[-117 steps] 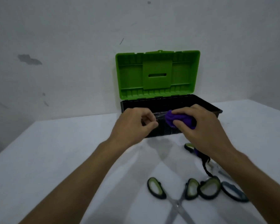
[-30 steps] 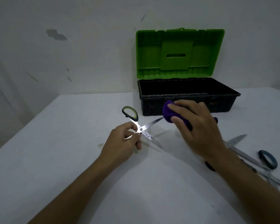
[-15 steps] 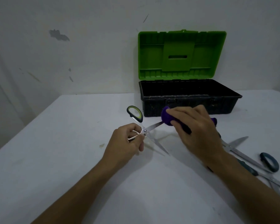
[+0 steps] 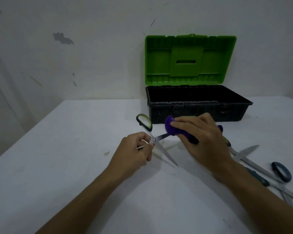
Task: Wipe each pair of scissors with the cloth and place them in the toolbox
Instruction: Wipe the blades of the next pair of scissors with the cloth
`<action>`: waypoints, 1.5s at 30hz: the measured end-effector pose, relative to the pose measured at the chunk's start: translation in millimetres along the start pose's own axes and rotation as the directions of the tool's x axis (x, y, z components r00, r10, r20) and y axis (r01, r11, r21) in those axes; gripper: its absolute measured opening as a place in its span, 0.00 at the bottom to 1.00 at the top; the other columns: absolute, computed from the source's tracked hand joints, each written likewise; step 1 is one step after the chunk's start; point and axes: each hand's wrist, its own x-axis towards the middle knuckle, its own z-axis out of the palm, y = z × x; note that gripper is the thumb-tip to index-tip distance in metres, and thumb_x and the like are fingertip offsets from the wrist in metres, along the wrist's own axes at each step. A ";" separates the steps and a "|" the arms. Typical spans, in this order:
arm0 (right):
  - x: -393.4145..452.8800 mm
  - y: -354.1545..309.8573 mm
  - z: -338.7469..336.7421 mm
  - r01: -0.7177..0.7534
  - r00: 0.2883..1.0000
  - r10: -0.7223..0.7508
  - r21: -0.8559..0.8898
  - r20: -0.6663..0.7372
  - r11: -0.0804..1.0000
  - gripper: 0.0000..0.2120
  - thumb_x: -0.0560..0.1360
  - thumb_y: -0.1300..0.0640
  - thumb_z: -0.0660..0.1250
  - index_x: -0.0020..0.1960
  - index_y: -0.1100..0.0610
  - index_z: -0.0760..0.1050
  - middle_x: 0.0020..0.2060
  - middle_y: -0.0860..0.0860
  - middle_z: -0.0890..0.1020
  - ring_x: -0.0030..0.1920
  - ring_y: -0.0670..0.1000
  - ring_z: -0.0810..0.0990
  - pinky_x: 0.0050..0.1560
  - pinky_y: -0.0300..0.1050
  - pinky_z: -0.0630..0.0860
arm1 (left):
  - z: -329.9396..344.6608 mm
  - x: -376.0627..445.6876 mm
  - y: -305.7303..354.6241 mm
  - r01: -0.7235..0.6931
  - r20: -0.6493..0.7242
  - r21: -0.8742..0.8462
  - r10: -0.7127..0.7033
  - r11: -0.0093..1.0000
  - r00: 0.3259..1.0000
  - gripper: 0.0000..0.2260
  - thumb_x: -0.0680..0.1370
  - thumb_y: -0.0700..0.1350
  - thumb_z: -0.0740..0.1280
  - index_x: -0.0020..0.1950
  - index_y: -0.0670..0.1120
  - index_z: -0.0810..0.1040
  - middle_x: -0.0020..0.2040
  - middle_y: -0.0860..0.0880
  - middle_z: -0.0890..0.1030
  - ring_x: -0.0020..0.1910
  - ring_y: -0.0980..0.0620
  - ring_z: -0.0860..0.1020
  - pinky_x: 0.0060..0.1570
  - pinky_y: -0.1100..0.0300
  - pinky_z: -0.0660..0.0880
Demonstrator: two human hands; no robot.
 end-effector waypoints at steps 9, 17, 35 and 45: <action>2.7 5.8 1.7 -0.029 0.999 0.032 -0.097 0.037 0.995 0.15 0.71 0.61 0.74 0.58 0.56 0.82 0.54 0.48 0.83 0.43 0.52 0.71 0.39 0.46 0.72 | -10.5 1.9 0.6 -0.095 -0.086 0.021 0.096 0.995 0.992 0.06 0.79 0.40 0.67 0.43 0.43 0.80 0.26 0.52 0.79 0.21 0.60 0.69 0.27 0.69 0.67; 2.7 -19.0 10.1 0.083 0.988 -0.082 -0.004 0.130 0.997 0.15 0.75 0.55 0.68 0.61 0.53 0.79 0.57 0.48 0.81 0.47 0.48 0.69 0.46 0.36 0.64 | -8.4 1.3 3.7 -0.040 -0.029 -0.042 0.039 0.998 0.999 0.08 0.79 0.39 0.65 0.42 0.38 0.77 0.26 0.48 0.77 0.21 0.56 0.68 0.24 0.63 0.67; 0.4 2.4 9.5 -0.141 0.989 0.145 -0.108 0.030 0.984 0.17 0.72 0.61 0.72 0.60 0.54 0.79 0.54 0.48 0.81 0.45 0.52 0.72 0.42 0.43 0.72 | -18.7 5.1 -3.2 0.013 0.025 -0.131 -0.009 0.991 1.000 0.09 0.79 0.38 0.64 0.42 0.34 0.73 0.27 0.45 0.72 0.23 0.50 0.62 0.25 0.63 0.61; 4.9 -32.0 8.4 -0.089 0.993 0.087 0.020 0.076 0.996 0.21 0.71 0.57 0.73 0.63 0.55 0.77 0.55 0.49 0.81 0.49 0.49 0.73 0.47 0.36 0.69 | -9.3 4.1 0.5 0.079 -0.077 0.019 -0.078 0.997 0.994 0.12 0.83 0.40 0.57 0.41 0.48 0.74 0.29 0.48 0.77 0.23 0.55 0.69 0.27 0.59 0.68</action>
